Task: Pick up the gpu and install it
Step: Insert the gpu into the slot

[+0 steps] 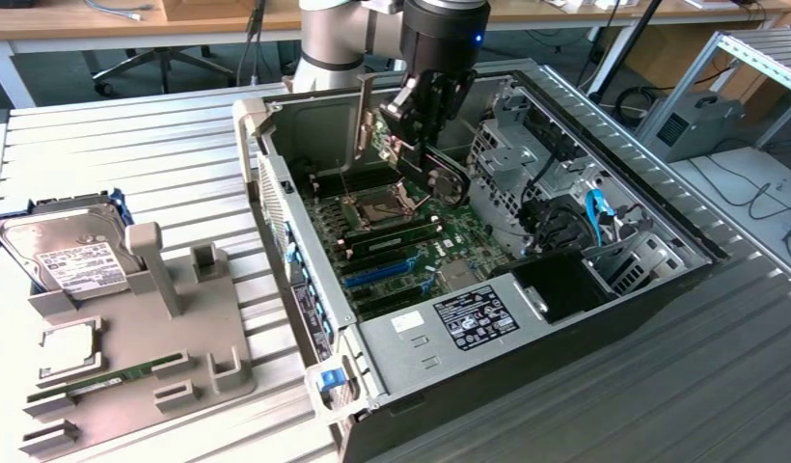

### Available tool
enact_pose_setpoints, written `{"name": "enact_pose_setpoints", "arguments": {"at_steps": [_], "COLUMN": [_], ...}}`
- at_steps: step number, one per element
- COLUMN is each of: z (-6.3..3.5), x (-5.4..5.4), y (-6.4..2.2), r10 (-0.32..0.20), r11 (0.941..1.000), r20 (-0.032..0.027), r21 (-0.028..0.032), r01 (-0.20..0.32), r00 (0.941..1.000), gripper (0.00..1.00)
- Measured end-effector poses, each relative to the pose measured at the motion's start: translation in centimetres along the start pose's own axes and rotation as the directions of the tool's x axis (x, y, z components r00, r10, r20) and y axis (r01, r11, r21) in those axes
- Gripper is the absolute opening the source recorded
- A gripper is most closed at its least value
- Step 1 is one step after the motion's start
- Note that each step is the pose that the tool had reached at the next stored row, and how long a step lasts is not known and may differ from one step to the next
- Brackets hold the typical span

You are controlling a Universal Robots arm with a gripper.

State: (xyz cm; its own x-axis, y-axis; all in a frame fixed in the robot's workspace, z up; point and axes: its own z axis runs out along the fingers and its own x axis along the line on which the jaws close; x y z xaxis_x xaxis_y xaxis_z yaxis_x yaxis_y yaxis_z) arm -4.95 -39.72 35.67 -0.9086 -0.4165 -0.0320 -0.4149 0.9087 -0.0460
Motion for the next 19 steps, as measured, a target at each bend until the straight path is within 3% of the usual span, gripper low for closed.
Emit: {"name": "enact_pose_setpoints", "arguments": {"at_steps": [19], "z": [0.0], "x": [0.0], "y": [0.0], "r10": [-0.033], "r11": [0.9995], "r20": [0.0014], "r21": [-0.0008], "r01": [0.033], "r00": [0.9995], "gripper": [0.26]}}
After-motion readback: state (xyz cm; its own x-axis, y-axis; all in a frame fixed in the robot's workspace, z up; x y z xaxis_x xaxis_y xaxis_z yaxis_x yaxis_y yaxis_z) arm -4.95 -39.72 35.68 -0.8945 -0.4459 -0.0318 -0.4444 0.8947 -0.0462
